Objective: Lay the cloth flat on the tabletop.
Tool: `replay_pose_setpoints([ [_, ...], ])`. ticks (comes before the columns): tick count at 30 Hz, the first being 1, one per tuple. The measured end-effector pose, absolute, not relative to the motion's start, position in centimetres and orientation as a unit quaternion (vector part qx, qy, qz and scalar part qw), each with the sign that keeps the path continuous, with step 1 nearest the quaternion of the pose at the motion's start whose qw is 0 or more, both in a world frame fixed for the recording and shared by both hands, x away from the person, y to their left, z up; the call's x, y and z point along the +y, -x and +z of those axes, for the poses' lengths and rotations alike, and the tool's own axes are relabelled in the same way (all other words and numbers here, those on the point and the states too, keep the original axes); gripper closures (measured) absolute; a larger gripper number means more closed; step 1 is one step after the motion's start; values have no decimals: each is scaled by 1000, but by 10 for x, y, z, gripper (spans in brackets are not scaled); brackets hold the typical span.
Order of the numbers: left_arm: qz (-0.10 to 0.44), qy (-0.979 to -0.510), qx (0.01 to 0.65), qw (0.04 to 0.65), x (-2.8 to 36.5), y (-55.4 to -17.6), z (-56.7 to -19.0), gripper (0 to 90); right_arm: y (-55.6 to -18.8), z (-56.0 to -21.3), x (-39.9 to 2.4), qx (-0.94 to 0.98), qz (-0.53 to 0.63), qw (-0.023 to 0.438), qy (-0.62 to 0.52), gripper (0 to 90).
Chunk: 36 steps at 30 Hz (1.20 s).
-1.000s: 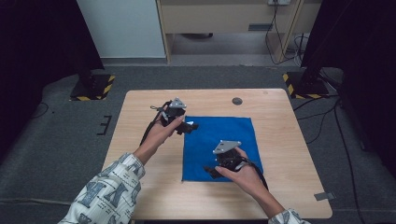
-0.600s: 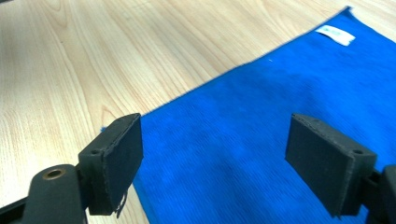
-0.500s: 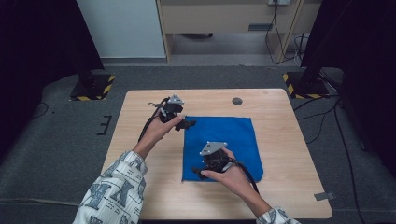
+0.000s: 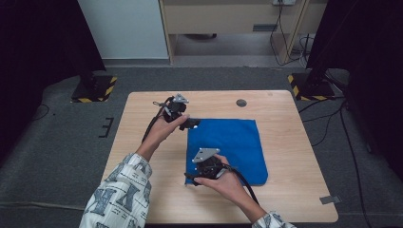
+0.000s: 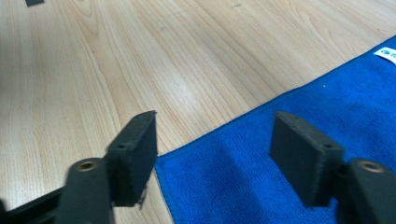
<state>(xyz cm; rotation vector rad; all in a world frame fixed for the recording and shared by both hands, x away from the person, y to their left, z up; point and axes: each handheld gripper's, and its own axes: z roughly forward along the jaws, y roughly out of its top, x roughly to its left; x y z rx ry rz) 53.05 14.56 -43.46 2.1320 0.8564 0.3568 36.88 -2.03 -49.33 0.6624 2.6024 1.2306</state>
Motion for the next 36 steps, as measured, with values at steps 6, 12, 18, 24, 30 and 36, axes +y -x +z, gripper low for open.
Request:
replay_pose_setpoints([
  [6,151,-843,336,392,141,-532,-430,83,-367,-497,-16,877,419,89,-219,463],
  [12,156,-841,341,390,143,-530,-424,84,-361,-499,-9,878,425,84,-203,609],
  [18,154,-844,342,384,145,-530,-423,84,-353,-507,-3,890,404,83,-196,586],
  [24,147,-845,343,384,147,-532,-426,84,-351,-520,0,888,391,93,-222,364],
  [30,142,-841,347,389,149,-533,-432,84,-352,-529,0,893,372,100,-230,469],
  [36,134,-839,350,395,153,-533,-434,93,-359,-528,-6,888,374,103,-247,737],
])
